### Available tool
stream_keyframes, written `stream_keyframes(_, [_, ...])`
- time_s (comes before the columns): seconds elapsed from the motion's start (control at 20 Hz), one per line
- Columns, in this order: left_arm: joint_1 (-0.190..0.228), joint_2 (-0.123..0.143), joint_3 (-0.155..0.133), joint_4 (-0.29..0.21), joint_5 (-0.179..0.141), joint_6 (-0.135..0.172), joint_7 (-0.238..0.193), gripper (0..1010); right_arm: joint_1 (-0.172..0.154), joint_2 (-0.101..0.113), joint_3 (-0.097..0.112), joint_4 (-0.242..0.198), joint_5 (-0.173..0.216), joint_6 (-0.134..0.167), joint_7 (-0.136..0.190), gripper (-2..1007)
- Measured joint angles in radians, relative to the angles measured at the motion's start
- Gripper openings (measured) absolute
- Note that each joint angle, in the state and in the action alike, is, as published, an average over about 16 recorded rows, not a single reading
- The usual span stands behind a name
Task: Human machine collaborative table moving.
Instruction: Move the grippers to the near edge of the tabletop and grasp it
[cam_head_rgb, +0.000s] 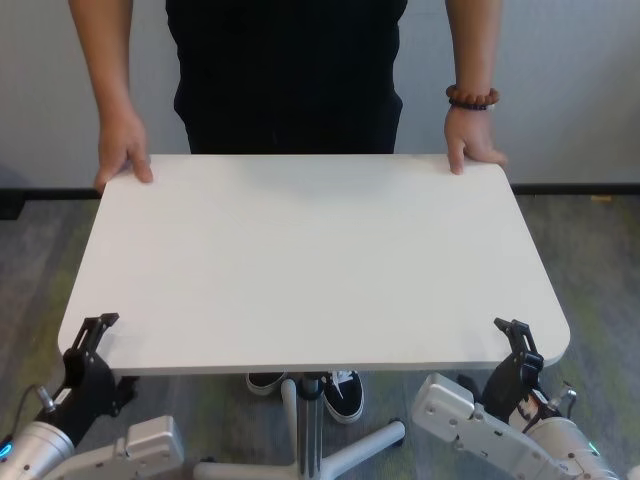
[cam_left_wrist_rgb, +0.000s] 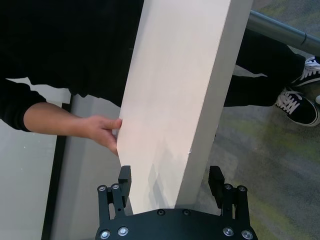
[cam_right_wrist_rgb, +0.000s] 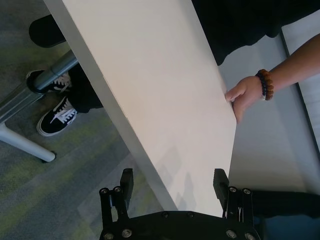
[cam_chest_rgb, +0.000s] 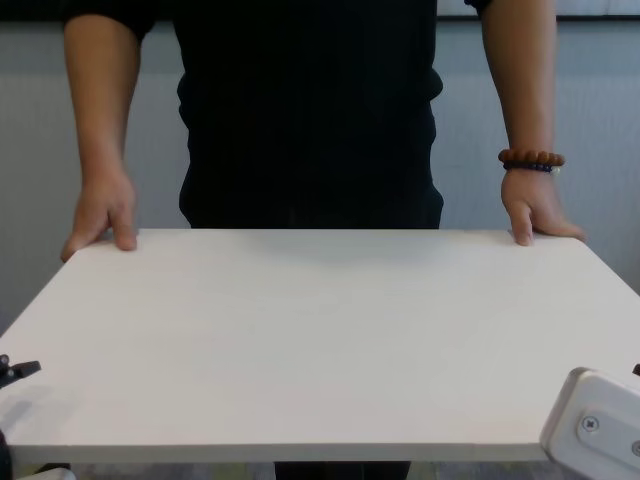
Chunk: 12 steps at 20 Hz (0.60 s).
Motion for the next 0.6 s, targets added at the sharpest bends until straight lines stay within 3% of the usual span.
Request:
stream_keyframes(0.35, [0.003, -0.001, 0.0, -0.003, 0.007, 0.003, -0.002, 1003, 0.017, -0.017, -0.003, 0.026, -0.03, 0.012, 0.023, 1001])
stream_keyframes(0.6, [0.003, 0.0, 0.0, -0.003, 0.006, 0.003, -0.001, 1003, 0.036, -0.031, -0.017, 0.051, -0.067, 0.024, 0.038, 1001])
